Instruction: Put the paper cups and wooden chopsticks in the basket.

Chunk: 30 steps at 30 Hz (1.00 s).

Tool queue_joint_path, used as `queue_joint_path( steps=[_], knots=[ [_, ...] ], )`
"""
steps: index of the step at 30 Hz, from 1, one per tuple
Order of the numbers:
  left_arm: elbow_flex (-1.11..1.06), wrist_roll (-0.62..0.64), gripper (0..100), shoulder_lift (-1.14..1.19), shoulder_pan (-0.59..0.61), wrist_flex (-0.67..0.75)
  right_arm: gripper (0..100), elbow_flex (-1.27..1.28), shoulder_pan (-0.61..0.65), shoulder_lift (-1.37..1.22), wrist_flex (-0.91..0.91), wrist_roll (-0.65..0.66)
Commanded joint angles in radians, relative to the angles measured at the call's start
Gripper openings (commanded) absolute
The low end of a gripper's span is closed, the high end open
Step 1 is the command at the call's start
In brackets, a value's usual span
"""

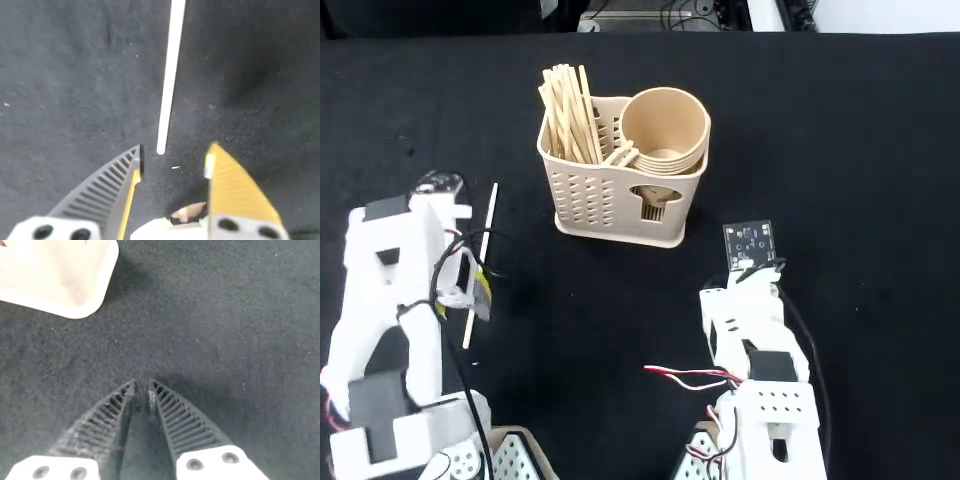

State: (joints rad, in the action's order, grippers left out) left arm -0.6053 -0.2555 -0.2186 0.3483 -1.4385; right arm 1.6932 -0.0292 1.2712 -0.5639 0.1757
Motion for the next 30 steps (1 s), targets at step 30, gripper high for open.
queue_joint_path(
  steps=[30],
  knots=[
    [1.102, 0.132, 19, 0.868, -0.145, -0.103, 3.9, -0.001, 0.003, 0.015, -0.002, 0.0]
  ],
)
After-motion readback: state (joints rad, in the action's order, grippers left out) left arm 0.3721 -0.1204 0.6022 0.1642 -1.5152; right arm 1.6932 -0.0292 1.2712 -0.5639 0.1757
